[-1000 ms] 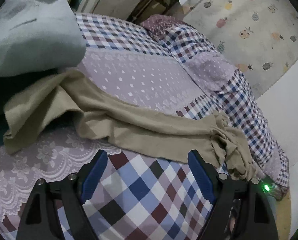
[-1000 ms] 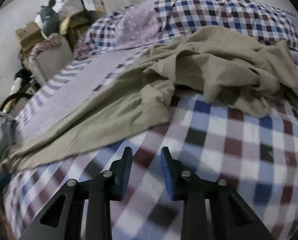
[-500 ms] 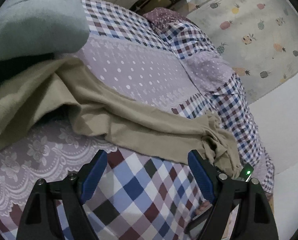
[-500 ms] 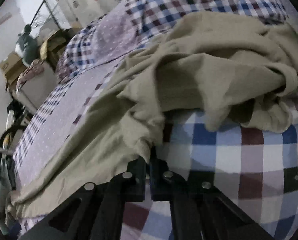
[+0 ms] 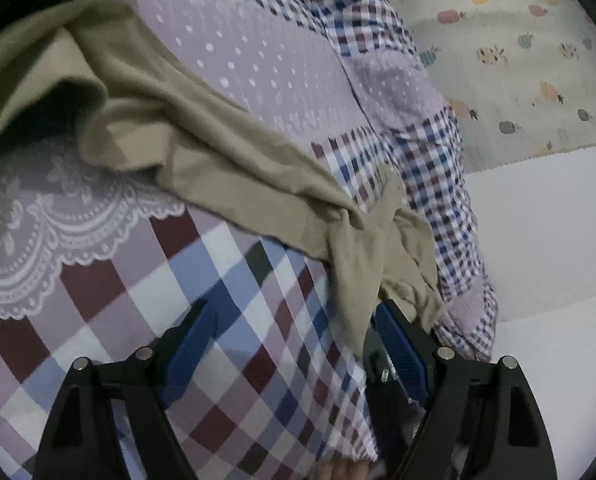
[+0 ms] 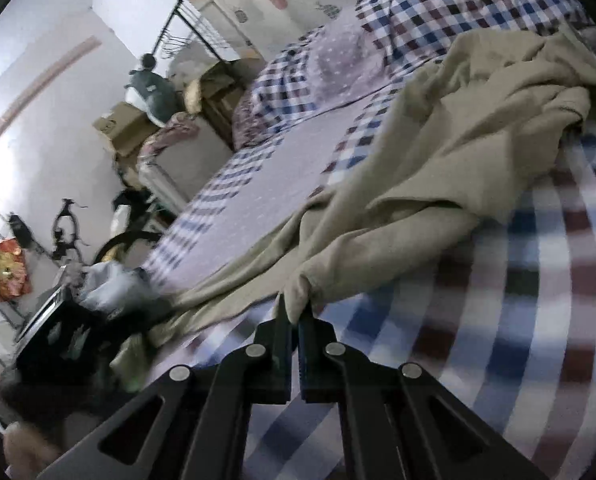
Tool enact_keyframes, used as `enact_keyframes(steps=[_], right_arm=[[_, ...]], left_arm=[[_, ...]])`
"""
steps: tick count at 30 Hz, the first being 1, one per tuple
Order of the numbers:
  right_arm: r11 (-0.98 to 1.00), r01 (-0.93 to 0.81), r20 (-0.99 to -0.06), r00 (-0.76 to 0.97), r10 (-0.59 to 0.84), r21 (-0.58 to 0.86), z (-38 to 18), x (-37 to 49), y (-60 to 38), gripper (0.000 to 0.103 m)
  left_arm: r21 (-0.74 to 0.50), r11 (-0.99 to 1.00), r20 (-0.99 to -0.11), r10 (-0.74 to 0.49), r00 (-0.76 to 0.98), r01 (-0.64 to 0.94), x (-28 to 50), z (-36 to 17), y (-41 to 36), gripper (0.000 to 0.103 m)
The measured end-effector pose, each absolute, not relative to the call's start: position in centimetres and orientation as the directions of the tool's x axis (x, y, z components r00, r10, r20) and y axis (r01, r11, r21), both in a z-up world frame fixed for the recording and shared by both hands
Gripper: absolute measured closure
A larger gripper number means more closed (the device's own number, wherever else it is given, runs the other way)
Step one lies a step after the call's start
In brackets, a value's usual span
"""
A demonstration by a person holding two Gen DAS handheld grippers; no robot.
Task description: Fold clothes
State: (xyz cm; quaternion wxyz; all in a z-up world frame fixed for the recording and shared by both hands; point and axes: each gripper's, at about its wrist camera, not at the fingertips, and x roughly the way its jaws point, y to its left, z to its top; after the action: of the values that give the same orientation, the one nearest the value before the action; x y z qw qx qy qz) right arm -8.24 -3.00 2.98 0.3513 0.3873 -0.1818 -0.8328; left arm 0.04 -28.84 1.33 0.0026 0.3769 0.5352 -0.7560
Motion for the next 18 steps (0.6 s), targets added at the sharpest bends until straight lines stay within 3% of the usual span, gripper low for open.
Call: enact_keyframes(steps=[5,11,14,15,16,18], right_arm=[[-0.605,0.377,-0.470,-0.393,-0.790,0.701,1.6,-4.9,-1.8,0.103],[-0.587,0.366,-0.437,-0.416,-0.798,0.722,1.7,-2.5,-0.5,0.100],[-0.609,0.334,-0.469,-0.414,-0.781,0.719,1.6,-2.1,0.3,0.096],[-0.623,0.328,-0.487,-0.411,-0.771,0.710,1.6,-1.8,0.6,0.088],[-0.636,0.321,-0.504,-0.407,-0.762,0.702,1.6,-1.6,0.9,0.071],[-0.674,0.337,-0.540,-0.414,-0.733,0.657,2.1,-0.5,1.5,0.058]], left_arm=[[-0.823,-0.411,-0.557,0.451,-0.698,0.392,-0.3,1.0,-29.6,0.018],[-0.801,-0.466,-0.584,0.467,-0.664,0.376,0.3,1.3,-28.1,0.018],[-0.816,-0.460,-0.567,0.515,-0.643,0.351,0.7,1.2,-26.8,0.018],[-0.819,-0.461,-0.563,0.528,-0.636,0.343,0.8,1.2,-26.2,0.018],[-0.819,-0.466,-0.563,0.537,-0.628,0.336,0.9,1.2,-25.6,0.018],[-0.812,-0.481,-0.570,0.537,-0.621,0.330,1.3,1.4,-24.4,0.018]])
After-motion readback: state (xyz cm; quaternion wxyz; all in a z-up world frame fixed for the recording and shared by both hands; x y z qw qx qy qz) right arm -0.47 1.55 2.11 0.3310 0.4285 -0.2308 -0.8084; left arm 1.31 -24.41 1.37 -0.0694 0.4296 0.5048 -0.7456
